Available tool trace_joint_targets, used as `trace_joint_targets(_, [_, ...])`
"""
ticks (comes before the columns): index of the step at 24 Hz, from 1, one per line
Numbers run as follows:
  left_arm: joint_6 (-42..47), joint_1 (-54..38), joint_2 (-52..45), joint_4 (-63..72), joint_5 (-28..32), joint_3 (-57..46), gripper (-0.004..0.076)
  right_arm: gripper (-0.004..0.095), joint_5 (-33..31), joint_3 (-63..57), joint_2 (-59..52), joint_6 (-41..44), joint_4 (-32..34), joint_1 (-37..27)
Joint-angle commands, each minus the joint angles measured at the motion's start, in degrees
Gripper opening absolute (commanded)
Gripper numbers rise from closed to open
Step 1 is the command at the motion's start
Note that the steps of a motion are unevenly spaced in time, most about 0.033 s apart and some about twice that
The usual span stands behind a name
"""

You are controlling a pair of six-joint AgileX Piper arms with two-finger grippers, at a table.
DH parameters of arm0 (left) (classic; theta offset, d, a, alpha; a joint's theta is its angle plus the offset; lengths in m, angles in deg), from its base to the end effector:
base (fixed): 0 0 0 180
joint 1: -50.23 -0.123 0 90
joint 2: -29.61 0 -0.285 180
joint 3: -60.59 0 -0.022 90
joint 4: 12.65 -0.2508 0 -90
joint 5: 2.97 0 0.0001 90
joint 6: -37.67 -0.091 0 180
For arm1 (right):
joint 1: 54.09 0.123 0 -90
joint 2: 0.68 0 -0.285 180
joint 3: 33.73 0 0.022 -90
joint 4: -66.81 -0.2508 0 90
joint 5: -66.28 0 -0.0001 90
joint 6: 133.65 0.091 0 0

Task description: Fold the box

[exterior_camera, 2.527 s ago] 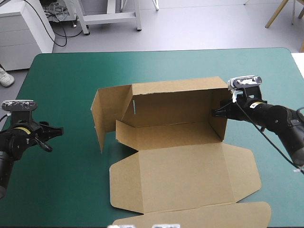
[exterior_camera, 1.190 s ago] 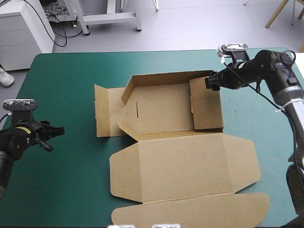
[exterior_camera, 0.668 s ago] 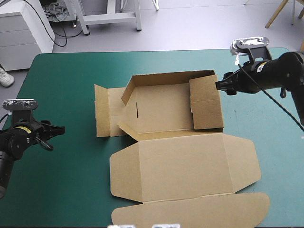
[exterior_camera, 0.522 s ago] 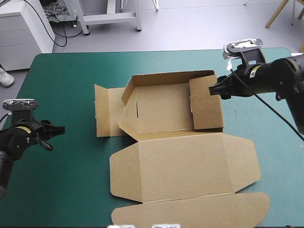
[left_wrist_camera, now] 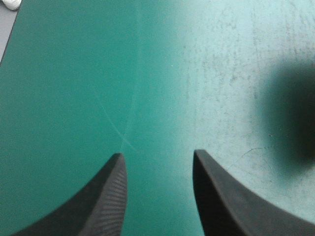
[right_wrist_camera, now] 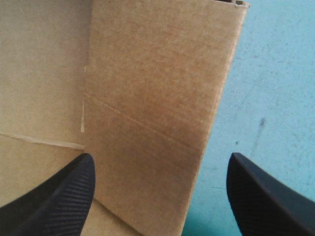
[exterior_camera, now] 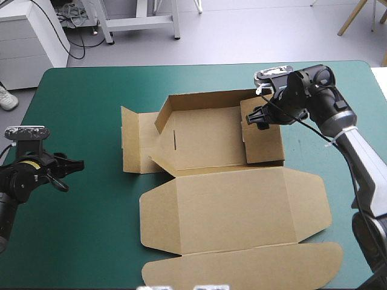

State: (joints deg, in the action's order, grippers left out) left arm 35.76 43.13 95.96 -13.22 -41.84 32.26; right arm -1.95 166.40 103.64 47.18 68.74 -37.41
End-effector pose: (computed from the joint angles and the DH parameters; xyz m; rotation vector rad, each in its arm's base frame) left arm 0.2017 0.0257 0.3228 -0.0997 2.3304 0.0897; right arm 0.3455 0.1005 0.3658 -0.3731 2.6339 0.0542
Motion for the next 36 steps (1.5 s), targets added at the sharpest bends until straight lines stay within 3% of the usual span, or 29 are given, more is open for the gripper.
trace_joint_targets(1, [-0.1, -0.1, -1.1, 0.6, 3.1, 1.6, 0.0311, 0.0708, 3.7, 1.5, -0.5, -1.6, -1.3, -2.5])
trace_joint_targets(6, [-0.4, 0.1, -1.1, 0.6, 3.1, 1.6, 0.0312, 0.0709, 6.6, 1.5, -0.6, -2.5, -2.9, -4.2])
trace_joint_targets(17, [-1.5, 0.1, -1.1, 1.5, 3.1, 1.6, 0.0312, 0.0707, 6.5, 1.7, -0.1, -2.8, -7.0, -4.2])
trace_joint_targets(29, [-3.2, 1.9, -1.1, 2.4, 2.6, 1.5, 0.0311, 0.0682, 10.5, 1.8, 9.7, -0.8, -6.4, -4.2])
trace_joint_targets(33, [-3.2, 1.9, -1.1, 2.4, 2.4, 1.5, 0.0311, 0.0545, 10.3, 1.8, 11.2, -0.1, -6.3, -4.2])
trace_joint_targets(34, [-3.2, 1.9, -1.1, 2.4, 2.4, 1.5, 0.0311, 0.0462, 10.4, 1.8, 11.2, 0.1, -5.8, -4.2])
trace_joint_targets(36, [-3.2, 1.9, -1.1, 2.4, 2.4, 1.5, 0.0311, 0.0197, 10.0, 1.9, 11.2, 0.2, -4.6, -4.2])
